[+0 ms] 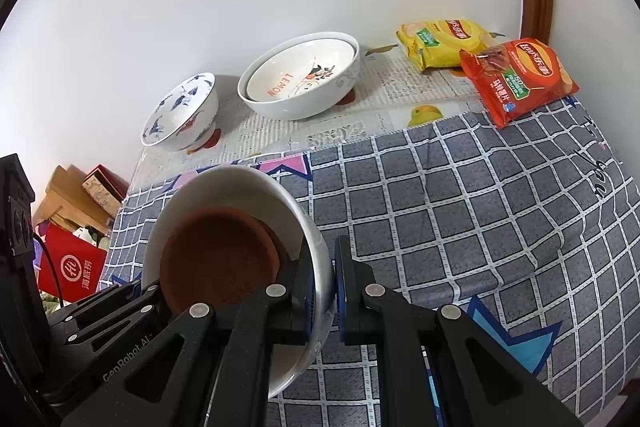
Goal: Organize plates and bowls
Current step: 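Carry the white bowl over the pink plate stack with both tools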
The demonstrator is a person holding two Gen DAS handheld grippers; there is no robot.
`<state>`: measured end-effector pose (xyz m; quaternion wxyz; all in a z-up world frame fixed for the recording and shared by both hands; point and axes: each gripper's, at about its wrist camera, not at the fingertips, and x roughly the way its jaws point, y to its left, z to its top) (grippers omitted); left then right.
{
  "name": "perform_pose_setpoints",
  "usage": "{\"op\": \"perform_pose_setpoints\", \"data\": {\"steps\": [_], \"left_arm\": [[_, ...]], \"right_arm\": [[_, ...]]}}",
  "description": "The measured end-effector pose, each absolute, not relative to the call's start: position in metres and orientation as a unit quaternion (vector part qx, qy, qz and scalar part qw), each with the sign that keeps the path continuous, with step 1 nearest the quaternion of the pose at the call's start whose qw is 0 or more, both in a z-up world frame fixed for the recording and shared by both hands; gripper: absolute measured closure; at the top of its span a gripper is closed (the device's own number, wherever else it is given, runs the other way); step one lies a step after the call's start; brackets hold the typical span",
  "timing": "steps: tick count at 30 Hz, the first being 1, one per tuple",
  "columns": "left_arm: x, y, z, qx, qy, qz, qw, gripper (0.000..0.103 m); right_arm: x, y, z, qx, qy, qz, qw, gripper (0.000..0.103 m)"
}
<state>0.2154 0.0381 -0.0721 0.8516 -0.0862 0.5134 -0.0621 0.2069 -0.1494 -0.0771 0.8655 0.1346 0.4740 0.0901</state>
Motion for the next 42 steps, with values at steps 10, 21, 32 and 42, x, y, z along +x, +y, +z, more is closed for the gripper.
{"op": "perform_pose_setpoints", "data": {"steps": [10,21,32,42], "left_arm": [[0.213,0.054,-0.072,-0.092,0.512,-0.052,0.852,0.094],[0.213,0.074,-0.078,-0.102,0.514,-0.041,0.851,0.094],[0.214,0.093,-0.086,-0.112,0.518,-0.028,0.848,0.094],[0.217,0.109,-0.095,-0.119,0.521,-0.019,0.845,0.094]], "right_arm": [[0.207,-0.136,-0.078,0.132,0.474,0.099,0.865,0.094],[0.211,-0.116,-0.083,0.125,0.479,0.110,0.862,0.094],[0.216,-0.095,-0.093,0.119,0.486,0.119,0.857,0.094],[0.223,-0.079,-0.100,0.114,0.493,0.126,0.853,0.094]]}}
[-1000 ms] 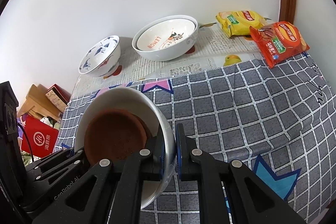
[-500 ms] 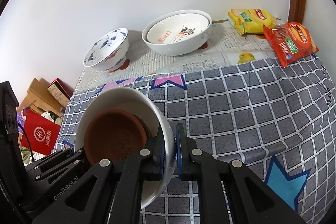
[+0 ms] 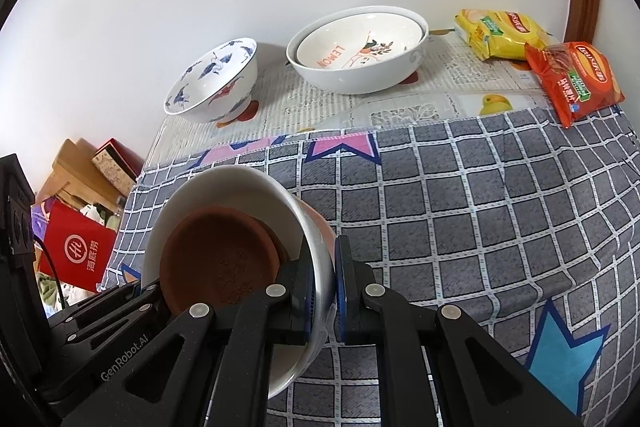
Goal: Organize plates and bowls
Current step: 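Carry the white bowl over the pink plate stack with both tools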
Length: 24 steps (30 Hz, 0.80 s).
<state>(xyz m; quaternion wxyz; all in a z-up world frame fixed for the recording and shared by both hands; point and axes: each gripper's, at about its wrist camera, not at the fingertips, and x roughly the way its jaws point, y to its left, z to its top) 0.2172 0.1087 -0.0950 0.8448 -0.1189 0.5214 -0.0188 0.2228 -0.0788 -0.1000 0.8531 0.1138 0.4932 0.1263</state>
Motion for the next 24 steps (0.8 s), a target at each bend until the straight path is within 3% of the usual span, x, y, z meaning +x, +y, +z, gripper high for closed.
{"op": "perform_pose_setpoints", "data": {"steps": [24], "left_arm": [[0.232,0.136,-0.132,-0.133,0.547,0.004,0.826,0.094]], "right_arm": [[0.244,-0.047,-0.139,0.106,0.523,0.145,0.833,0.094]]}}
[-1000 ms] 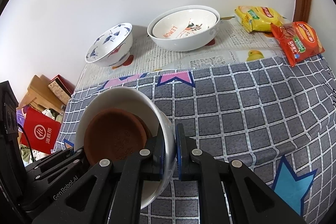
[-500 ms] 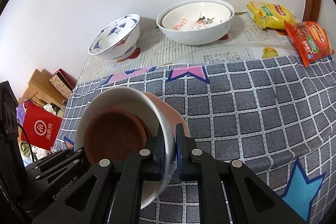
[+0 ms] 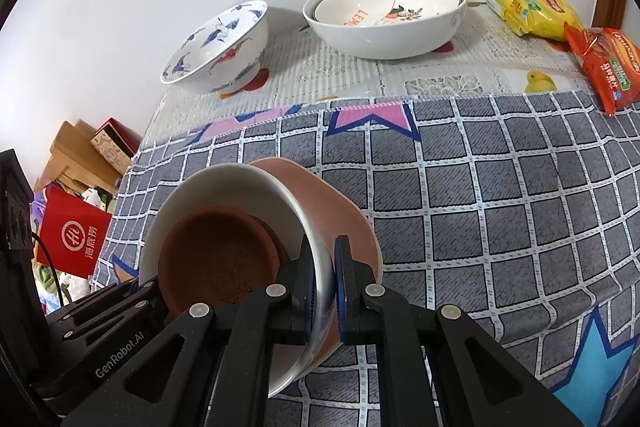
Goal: Organize plates and bowls
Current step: 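Carry the white bowl over the pink plate stack with both tools, then lower the white bowl onto the pink plate and open both tools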
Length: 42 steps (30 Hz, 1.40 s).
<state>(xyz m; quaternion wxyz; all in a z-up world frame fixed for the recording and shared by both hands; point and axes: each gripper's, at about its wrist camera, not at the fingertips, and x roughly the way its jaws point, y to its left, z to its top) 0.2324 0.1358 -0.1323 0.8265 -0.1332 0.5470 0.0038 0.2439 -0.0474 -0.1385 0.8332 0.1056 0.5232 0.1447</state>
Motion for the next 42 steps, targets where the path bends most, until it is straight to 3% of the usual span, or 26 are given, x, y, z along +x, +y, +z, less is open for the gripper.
{"op": "perform_pose_setpoints", "data": {"steps": [23,32,42], "left_arm": [[0.242,0.142,-0.143,-0.144,0.541,-0.004,0.829,0.093],[0.240,0.145,-0.142,-0.146,0.546,-0.003,0.825,0.086],[0.219,0.139,-0.119,-0.129,0.533,0.003,0.837,0.086]], "right_arm": [[0.252,-0.041,-0.151,0.087,0.521,0.155,0.835,0.094],[0.250,-0.039,-0.148,0.064,0.521,0.150,0.838,0.091],[0.234,-0.043,-0.129,0.053,0.503,0.158,0.848,0.091]]}}
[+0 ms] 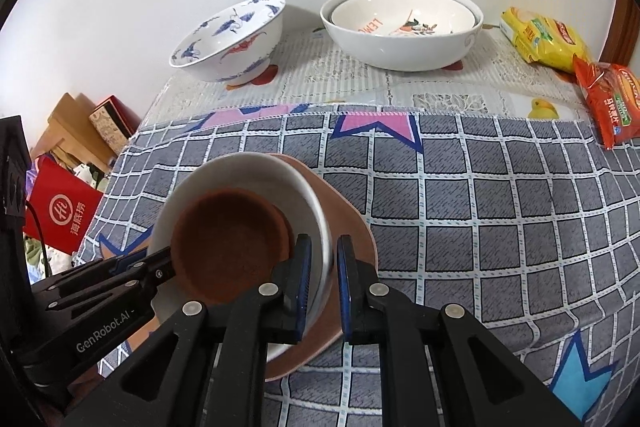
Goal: Organize plates and bowls
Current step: 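Lower the white bowl onto the pink plate and open both tools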
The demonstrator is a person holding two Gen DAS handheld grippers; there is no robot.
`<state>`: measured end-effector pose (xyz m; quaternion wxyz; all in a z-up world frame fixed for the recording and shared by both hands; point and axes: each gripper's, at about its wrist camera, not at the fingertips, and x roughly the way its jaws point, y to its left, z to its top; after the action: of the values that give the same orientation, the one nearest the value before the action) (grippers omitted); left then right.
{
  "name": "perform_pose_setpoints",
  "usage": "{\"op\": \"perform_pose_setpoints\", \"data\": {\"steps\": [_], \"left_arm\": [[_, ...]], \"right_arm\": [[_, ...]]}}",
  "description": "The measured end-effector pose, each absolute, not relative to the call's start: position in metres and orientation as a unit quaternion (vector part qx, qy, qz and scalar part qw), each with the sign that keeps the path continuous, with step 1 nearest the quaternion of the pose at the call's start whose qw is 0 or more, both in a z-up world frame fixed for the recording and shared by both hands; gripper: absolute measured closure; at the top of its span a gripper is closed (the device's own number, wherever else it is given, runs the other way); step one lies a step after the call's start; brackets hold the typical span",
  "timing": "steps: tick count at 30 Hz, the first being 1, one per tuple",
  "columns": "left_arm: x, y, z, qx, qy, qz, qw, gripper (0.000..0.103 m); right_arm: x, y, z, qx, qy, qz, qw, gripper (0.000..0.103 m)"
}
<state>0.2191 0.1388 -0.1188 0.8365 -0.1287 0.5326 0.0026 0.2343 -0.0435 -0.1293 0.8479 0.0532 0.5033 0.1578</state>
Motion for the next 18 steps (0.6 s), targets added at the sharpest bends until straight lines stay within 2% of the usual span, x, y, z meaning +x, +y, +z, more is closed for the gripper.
{"op": "perform_pose_setpoints", "data": {"steps": [4,9,13,16,18], "left_arm": [[0.206,0.136,-0.106,-0.124,0.525,0.004,0.842,0.081],[0.182,0.125,-0.088,-0.117,0.517,0.004,0.848,0.081],[0.159,0.109,-0.070,-0.104,0.499,0.003,0.860,0.068],[0.139,0.091,-0.054,-0.089,0.480,-0.001,0.872,0.058],[0.125,0.080,-0.046,-0.078,0.470,-0.001,0.879,0.055]], "right_arm": [[0.221,-0.047,-0.119,0.049,0.498,0.162,0.850,0.090],[0.195,-0.061,-0.094,0.044,0.478,0.159,0.863,0.087],[0.167,-0.083,-0.074,0.045,0.461,0.152,0.873,0.068],[0.145,-0.100,-0.062,0.033,0.447,0.127,0.885,0.059],[0.134,-0.113,-0.057,0.030,0.442,0.105,0.891,0.054]]}}
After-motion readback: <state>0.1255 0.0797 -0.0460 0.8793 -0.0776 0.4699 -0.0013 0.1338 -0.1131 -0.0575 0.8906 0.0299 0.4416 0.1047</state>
